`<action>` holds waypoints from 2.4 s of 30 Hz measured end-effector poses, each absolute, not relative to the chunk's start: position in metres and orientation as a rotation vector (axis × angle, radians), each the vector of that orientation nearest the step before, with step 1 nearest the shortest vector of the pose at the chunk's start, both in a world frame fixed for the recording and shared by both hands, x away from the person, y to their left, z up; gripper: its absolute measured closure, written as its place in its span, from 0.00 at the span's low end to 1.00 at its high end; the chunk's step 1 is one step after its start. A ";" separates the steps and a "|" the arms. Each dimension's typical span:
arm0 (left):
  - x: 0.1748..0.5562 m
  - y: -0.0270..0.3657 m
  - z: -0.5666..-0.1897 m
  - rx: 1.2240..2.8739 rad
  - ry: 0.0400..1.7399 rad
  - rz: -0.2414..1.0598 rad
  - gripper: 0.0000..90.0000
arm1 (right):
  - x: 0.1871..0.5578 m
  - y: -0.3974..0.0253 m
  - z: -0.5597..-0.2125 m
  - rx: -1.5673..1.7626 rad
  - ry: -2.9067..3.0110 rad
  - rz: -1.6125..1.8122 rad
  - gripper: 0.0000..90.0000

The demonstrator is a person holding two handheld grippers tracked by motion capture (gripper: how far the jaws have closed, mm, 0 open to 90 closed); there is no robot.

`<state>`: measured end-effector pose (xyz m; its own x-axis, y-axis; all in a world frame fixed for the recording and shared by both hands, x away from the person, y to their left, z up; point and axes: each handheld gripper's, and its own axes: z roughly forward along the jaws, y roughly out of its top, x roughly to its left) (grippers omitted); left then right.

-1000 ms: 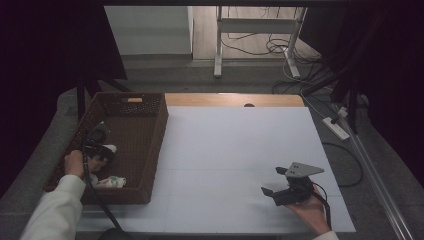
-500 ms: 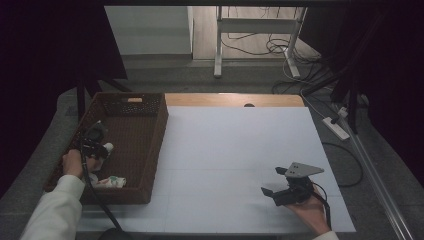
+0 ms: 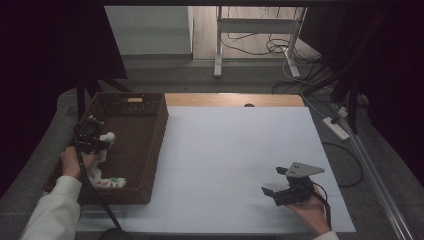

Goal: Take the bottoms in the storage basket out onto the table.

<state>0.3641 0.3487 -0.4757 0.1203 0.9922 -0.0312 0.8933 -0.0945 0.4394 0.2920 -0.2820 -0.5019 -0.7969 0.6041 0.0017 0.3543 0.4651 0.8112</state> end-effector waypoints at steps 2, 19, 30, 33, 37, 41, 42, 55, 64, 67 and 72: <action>0.361 0.349 -0.471 2.020 1.809 0.404 0.90 | 0.292 -0.282 -0.502 0.818 2.432 1.241 0.09; 0.348 0.343 -0.451 1.891 1.678 0.449 0.90 | 0.292 -0.284 -0.502 0.833 2.422 1.257 0.09; 0.341 0.343 -0.442 1.819 1.629 0.457 0.90 | 0.293 -0.284 -0.503 0.838 2.421 1.254 0.09; 0.339 0.343 -0.439 1.802 1.615 0.463 0.90 | 0.293 -0.284 -0.503 0.838 2.421 1.254 0.09; 0.337 0.342 -0.436 1.784 1.596 0.477 0.90 | 0.293 -0.284 -0.503 0.840 2.420 1.253 0.09; 0.336 0.341 -0.433 1.759 1.582 0.473 0.90 | 0.293 -0.284 -0.503 0.839 2.419 1.250 0.09; 0.335 0.341 -0.433 1.752 1.577 0.471 0.90 | 0.293 -0.284 -0.503 0.839 2.419 1.250 0.09; 0.332 0.333 -0.415 1.710 1.486 0.482 0.89 | 0.293 -0.287 -0.503 0.855 2.399 1.244 0.09; 0.330 0.330 -0.405 1.675 1.451 0.486 0.89 | 0.294 -0.288 -0.503 0.861 2.394 1.239 0.09; 0.329 0.331 -0.402 1.660 1.441 0.488 0.89 | 0.294 -0.288 -0.503 0.863 2.393 1.234 0.09; 0.326 0.331 -0.397 1.636 1.426 0.492 0.89 | 0.294 -0.288 -0.503 0.864 2.392 1.232 0.09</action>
